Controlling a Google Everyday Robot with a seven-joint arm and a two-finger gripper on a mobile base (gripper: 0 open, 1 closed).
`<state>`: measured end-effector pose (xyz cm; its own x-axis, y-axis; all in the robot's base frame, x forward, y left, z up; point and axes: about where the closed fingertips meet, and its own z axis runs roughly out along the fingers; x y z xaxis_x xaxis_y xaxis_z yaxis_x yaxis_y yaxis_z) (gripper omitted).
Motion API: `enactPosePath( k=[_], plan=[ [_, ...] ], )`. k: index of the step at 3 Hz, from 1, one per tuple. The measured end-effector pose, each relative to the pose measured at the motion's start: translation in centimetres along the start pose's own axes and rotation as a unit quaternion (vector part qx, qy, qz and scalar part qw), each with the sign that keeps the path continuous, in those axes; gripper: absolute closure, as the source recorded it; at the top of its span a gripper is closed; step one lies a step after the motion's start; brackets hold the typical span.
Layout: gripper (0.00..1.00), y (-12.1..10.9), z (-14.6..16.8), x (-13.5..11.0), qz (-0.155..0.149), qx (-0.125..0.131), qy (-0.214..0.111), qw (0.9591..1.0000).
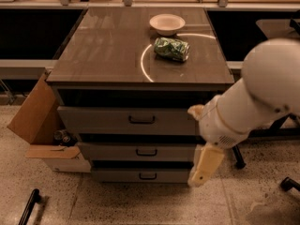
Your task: Open top drawer
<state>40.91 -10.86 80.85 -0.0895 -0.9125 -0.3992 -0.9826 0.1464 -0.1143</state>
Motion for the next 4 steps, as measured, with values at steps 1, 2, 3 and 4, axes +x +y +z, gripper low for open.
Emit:
enactPosePath(
  k=[1, 2, 3, 4],
  plan=[
    [0.00, 1.9, 2.3, 1.2, 0.005, -0.021, 0.011, 0.9997],
    [0.00, 1.9, 2.3, 1.2, 0.005, -0.021, 0.011, 0.9997],
    [0.00, 1.3, 3.9, 1.6, 0.003, -0.022, 0.012, 0.9997],
    [0.00, -0.9, 7.7, 2.1, -0.027, -0.014, 0.021, 0.9993]
  ],
)
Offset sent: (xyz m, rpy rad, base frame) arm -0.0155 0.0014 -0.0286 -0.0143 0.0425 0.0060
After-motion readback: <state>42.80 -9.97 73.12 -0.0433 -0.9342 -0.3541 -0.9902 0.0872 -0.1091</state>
